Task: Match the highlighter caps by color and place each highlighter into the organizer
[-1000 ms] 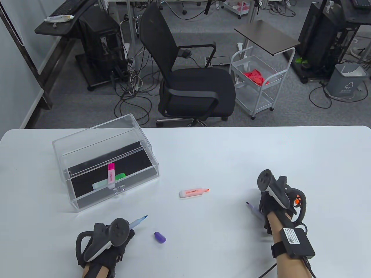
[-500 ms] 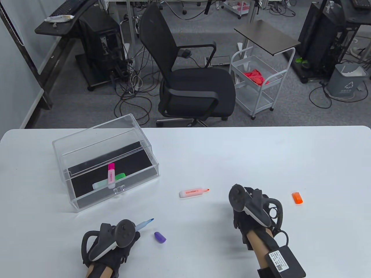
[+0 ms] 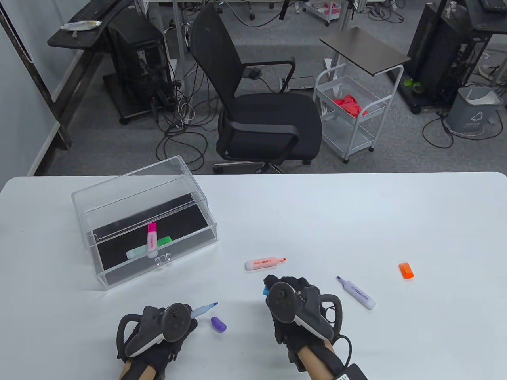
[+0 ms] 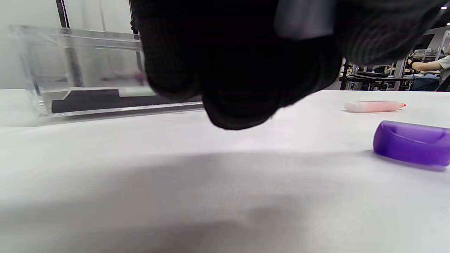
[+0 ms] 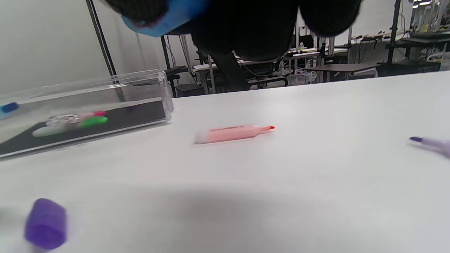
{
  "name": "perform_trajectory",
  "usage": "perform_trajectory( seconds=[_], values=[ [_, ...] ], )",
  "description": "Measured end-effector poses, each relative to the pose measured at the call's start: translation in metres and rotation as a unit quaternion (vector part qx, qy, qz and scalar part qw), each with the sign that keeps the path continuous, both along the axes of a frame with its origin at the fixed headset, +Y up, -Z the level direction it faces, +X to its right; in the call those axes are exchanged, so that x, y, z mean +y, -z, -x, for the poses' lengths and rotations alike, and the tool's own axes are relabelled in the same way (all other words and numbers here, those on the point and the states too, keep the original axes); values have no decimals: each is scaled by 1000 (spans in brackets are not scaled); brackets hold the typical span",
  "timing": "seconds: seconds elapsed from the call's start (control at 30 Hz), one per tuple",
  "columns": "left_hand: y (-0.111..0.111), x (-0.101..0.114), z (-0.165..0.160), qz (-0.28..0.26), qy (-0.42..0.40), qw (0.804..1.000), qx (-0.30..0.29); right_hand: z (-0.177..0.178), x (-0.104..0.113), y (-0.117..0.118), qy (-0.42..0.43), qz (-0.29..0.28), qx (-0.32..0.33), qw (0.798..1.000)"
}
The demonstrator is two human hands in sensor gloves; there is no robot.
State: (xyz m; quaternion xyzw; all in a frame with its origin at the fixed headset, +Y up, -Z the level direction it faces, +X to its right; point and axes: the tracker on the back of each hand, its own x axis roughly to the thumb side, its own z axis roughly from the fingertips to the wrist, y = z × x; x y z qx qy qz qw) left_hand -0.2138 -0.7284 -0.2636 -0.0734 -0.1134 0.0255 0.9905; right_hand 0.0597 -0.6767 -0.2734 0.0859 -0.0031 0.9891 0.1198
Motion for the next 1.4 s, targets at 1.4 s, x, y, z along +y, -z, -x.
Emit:
perform_trajectory(
  seconds=[1.4],
  values=[
    [-24,11,-42,-19,-27,991,-132,18,-57,-13,305,114,189,926]
  ],
)
